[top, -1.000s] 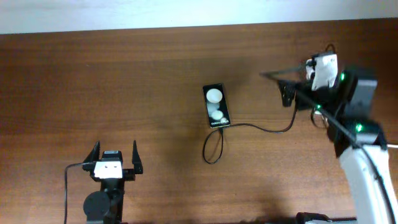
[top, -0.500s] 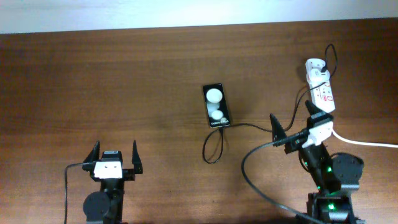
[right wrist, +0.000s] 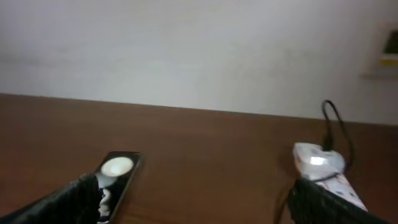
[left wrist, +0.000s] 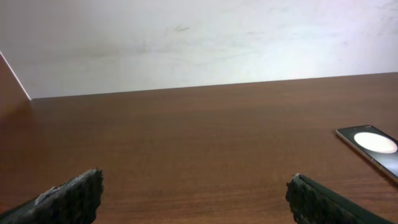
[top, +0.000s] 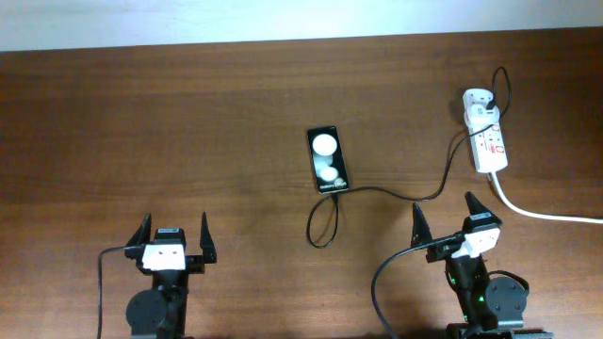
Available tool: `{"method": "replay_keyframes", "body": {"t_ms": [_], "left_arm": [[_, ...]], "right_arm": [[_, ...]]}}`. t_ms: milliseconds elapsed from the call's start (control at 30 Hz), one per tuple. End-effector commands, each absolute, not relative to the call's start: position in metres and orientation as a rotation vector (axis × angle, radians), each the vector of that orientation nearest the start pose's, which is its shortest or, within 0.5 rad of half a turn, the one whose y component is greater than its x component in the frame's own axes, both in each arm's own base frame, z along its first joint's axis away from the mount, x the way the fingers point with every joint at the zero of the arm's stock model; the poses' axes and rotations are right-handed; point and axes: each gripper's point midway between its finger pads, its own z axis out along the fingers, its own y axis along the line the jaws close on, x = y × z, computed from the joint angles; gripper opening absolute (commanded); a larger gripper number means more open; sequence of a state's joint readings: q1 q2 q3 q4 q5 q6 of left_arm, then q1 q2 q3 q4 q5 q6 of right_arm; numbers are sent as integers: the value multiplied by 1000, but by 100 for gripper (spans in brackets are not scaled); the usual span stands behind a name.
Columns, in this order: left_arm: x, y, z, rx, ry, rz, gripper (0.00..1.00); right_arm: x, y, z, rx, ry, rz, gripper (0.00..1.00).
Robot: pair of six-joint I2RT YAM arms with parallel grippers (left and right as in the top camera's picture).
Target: Plug charger to phone and switch on socket
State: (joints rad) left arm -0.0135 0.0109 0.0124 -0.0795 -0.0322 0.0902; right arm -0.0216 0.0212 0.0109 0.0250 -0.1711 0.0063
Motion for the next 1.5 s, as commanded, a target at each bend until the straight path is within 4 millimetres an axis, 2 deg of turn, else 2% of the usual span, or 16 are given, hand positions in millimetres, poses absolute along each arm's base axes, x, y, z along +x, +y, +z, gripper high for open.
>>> {"method": "replay_keyframes", "body": {"t_ms": [0, 100, 433, 1467], "left_arm": [[246, 2, 156, 78, 1650, 94, 99], [246, 2, 156, 78, 1650, 94, 99], [246, 2, 156, 78, 1650, 94, 99], [246, 2, 156, 78, 1650, 93, 99]], "right_arm": [[246, 17, 175, -53, 1570, 113, 99], [245, 17, 159, -46, 1638, 115, 99], [246, 10, 157, -12, 1644, 83, 99], [246, 10, 157, -12, 1645, 83, 99]]}}
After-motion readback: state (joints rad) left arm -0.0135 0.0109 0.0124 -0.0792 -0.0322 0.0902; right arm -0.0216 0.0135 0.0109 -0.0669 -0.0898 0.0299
